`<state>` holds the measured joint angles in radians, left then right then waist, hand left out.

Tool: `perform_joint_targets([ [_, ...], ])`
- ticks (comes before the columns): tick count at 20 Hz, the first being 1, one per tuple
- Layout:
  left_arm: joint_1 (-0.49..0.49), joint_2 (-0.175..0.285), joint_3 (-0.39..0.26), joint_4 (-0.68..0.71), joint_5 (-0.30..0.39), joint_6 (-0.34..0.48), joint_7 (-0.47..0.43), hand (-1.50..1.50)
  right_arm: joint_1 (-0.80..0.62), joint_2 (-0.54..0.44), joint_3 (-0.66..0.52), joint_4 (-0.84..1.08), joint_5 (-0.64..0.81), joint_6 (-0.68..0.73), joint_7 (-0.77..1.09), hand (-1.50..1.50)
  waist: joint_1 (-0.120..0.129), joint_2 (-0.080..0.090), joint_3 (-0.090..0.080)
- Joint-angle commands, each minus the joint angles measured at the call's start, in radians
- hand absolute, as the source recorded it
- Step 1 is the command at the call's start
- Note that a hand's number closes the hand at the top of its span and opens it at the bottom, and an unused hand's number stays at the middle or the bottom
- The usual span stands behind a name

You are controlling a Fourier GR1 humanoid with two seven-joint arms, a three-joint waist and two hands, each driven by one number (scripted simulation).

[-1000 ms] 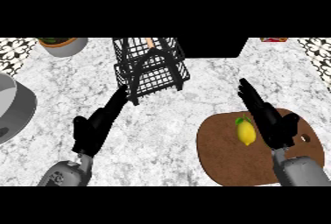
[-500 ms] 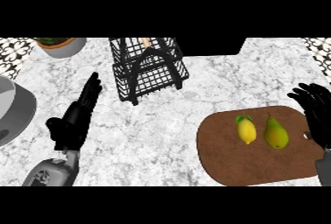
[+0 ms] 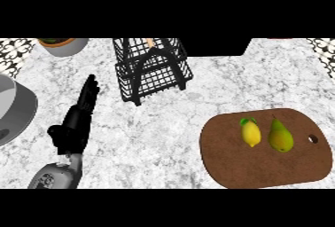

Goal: Pick the pear from the cutting board and place it in the tiered basket

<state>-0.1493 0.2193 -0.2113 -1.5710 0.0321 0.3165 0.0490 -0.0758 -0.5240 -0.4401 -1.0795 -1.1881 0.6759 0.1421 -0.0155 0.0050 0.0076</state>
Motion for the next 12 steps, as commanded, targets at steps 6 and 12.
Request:
perform_joint_targets([
  [6,-0.033,-0.025,-0.003,0.02,-0.022,0.025,-0.002,0.0,0.037,-0.395,-0.074,-0.032,0.327,0.368,-0.027,-1.5,0.007,0.004,-0.004],
  [12,0.0,-0.032,-0.039,-0.003,-0.036,0.014,-0.003,0.0,-0.011,-0.498,-0.096,-0.198,0.65,0.37,-0.094,-1.5,0.032,-0.002,-0.004],
])
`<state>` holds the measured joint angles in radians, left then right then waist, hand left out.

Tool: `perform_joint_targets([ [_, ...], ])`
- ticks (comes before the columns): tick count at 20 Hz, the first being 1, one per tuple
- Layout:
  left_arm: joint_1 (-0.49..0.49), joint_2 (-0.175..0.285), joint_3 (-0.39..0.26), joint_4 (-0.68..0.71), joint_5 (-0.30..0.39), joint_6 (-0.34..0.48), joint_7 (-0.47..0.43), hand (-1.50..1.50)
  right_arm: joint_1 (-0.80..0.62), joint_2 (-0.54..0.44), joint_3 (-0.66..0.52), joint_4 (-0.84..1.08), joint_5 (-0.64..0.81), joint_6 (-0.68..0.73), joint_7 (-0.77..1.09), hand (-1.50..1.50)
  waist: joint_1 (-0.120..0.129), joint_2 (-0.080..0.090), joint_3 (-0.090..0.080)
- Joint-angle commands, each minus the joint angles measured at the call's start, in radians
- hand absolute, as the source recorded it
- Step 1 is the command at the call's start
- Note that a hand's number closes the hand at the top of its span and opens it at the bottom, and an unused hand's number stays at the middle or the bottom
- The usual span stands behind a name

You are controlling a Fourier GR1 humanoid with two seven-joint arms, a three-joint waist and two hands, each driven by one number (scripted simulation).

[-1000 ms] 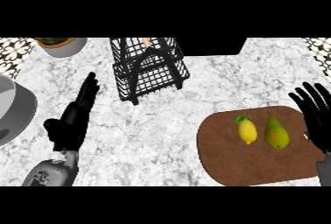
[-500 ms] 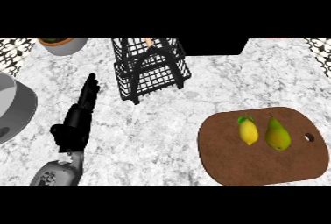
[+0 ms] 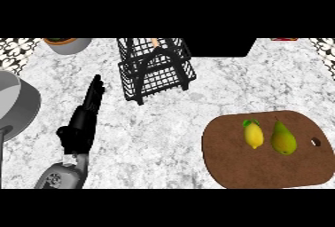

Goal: Pick the pear from the cutting board and place it in the tiered basket

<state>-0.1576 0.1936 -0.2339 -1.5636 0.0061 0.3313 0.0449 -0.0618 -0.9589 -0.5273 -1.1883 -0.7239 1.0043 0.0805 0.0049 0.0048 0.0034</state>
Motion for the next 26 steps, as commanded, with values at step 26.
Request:
perform_joint_targets([
  [26,0.034,-0.061,0.064,0.044,-0.051,-0.071,-0.055,0.0,-0.144,0.025,0.21,-0.15,0.733,0.069,-0.145,-1.5,-0.005,-0.005,-0.003],
])
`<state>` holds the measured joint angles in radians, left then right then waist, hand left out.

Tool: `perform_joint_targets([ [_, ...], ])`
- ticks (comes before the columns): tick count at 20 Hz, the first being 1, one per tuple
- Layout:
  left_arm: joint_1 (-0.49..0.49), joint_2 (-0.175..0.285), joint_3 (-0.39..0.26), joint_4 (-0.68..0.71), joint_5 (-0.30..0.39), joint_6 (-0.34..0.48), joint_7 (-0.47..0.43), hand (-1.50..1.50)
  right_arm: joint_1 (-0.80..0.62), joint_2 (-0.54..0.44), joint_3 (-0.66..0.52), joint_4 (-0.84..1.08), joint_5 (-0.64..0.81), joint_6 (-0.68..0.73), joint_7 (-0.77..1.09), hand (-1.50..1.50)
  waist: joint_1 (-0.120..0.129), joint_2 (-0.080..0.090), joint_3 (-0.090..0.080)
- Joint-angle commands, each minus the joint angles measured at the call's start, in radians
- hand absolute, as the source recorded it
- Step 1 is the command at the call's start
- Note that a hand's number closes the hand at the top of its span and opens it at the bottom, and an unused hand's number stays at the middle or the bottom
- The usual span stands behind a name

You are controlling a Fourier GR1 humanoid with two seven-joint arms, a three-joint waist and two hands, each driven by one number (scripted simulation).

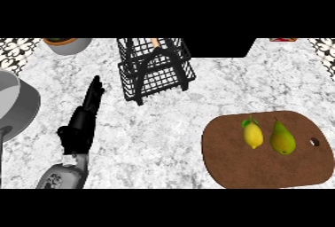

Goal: Pick the pear from the cutting board and place it in the tiered basket

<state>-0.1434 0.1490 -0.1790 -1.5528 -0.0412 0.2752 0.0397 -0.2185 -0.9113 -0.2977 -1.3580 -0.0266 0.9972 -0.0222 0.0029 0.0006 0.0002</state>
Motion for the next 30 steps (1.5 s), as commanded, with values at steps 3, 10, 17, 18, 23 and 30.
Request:
perform_joint_targets([
  [3,0.0,-0.008,0.018,-0.03,-0.023,-0.016,0.018,0.0,0.018,0.016,0.011,-0.018,0.097,0.033,-0.033,-1.5,-0.001,-0.001,0.0],
  [10,-0.043,-0.039,0.055,0.058,-0.04,-0.021,-0.02,0.0,0.043,0.016,0.038,0.01,0.285,-0.035,-0.188,-1.5,-0.003,0.0,0.0],
  [17,0.03,-0.062,0.004,-0.056,-0.07,-0.02,0.019,0.0,0.032,0.032,0.102,-0.038,0.364,-0.101,-0.267,-1.5,0.002,-0.001,0.0],
  [18,0.024,-0.043,0.042,0.026,-0.047,-0.046,-0.044,0.0,0.041,0.039,0.136,0.003,0.422,-0.16,-0.348,-1.5,0.003,0.001,0.001],
  [23,0.01,-0.059,0.049,0.006,-0.064,-0.044,-0.015,0.0,-0.005,0.1,0.154,0.004,0.469,-0.227,-0.301,-1.5,0.003,0.0,0.0],
  [30,0.024,-0.057,0.092,0.032,-0.04,-0.086,-0.063,0.0,0.017,0.129,0.15,0.129,0.572,-0.293,-0.331,-1.5,-0.001,0.0,0.0],
])
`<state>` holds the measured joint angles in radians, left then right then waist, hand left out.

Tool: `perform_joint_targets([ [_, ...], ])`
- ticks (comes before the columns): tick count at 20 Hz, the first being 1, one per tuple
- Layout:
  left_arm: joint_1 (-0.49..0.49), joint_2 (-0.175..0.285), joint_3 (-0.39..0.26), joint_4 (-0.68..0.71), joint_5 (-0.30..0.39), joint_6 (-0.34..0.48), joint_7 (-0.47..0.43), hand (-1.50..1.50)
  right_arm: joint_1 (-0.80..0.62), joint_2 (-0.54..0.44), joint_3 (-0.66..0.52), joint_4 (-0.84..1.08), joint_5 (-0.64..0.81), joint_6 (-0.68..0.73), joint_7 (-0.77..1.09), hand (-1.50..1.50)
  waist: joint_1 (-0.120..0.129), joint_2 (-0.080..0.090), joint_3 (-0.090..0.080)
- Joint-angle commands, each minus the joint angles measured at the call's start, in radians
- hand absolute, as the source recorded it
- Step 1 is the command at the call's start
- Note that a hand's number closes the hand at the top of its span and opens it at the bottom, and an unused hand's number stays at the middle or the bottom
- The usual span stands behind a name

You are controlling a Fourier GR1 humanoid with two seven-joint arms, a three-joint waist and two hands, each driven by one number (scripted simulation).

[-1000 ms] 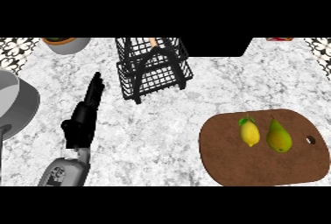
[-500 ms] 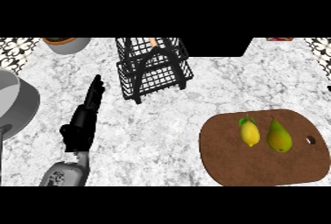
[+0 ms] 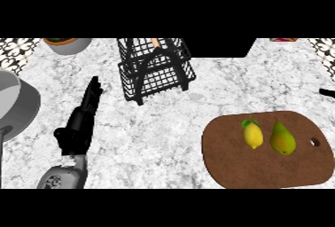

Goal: Pick the pear from the cutting board and place it in the tiered basket

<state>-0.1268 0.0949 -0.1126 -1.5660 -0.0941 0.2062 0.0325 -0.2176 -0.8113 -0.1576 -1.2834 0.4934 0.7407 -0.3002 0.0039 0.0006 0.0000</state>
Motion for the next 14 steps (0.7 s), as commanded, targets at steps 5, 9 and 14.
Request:
perform_joint_targets([
  [5,0.017,-0.021,0.0,-0.003,-0.013,-0.013,-0.009,0.0,-0.062,0.021,0.029,0.224,0.097,-0.033,-0.13,-1.5,0.006,0.002,0.001],
  [9,-0.016,-0.008,0.037,0.021,-0.021,-0.026,0.003,0.0,0.005,0.047,0.013,0.118,0.094,-0.014,-0.112,-1.5,-0.004,-0.001,0.0],
  [14,-0.018,-0.022,0.019,-0.084,-0.044,-0.006,0.104,0.0,-0.035,0.071,0.008,0.119,0.072,0.005,-0.098,-1.5,-0.001,-0.001,0.0],
])
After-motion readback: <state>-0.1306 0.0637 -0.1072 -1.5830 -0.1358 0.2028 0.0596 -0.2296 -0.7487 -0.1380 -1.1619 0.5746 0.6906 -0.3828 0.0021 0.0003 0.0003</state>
